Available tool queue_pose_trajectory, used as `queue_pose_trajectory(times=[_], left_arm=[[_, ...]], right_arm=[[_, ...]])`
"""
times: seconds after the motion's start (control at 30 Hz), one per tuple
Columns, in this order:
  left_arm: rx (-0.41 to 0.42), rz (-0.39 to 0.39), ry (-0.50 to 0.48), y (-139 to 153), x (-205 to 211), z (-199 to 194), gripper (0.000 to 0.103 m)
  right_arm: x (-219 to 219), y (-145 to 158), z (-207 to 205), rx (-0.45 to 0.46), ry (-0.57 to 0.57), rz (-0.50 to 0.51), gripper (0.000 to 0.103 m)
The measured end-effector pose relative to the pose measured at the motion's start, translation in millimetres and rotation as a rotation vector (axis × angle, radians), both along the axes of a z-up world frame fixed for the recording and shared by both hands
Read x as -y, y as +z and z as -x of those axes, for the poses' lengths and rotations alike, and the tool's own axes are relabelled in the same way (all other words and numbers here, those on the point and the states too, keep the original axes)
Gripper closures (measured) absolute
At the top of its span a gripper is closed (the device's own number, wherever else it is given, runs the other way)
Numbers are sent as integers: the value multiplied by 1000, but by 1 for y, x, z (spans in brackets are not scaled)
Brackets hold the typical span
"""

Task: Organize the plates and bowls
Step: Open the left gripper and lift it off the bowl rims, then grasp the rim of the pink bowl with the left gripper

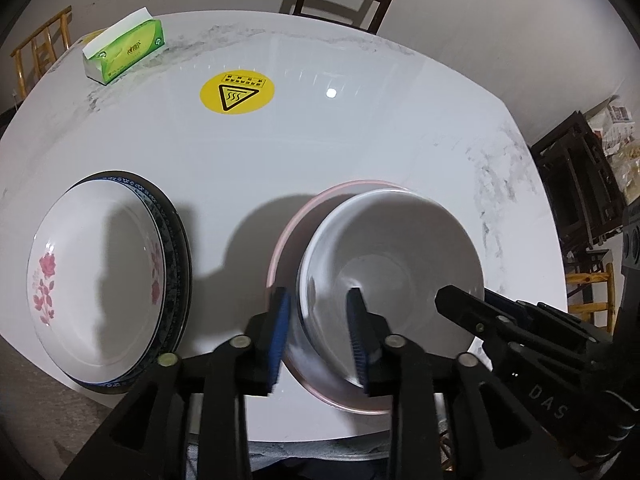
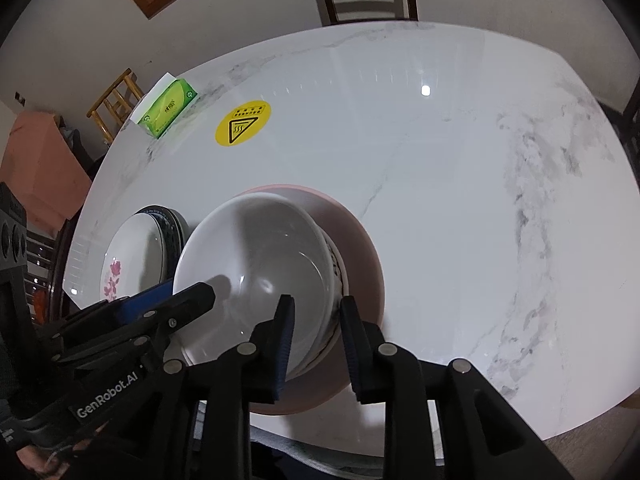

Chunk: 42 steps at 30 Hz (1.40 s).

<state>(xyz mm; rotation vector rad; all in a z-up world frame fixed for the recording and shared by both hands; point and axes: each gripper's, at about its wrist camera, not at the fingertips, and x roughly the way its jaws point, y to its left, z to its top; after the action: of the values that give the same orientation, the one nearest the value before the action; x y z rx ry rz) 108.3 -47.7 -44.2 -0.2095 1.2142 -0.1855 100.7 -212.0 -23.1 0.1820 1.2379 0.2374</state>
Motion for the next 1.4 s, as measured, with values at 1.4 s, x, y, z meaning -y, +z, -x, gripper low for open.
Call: queue_pose_trajectory(times=[1.4], left_arm=[[93, 219, 180, 9, -69, 43, 43]], right_arm=[[52, 25, 57, 156, -191, -102, 68]])
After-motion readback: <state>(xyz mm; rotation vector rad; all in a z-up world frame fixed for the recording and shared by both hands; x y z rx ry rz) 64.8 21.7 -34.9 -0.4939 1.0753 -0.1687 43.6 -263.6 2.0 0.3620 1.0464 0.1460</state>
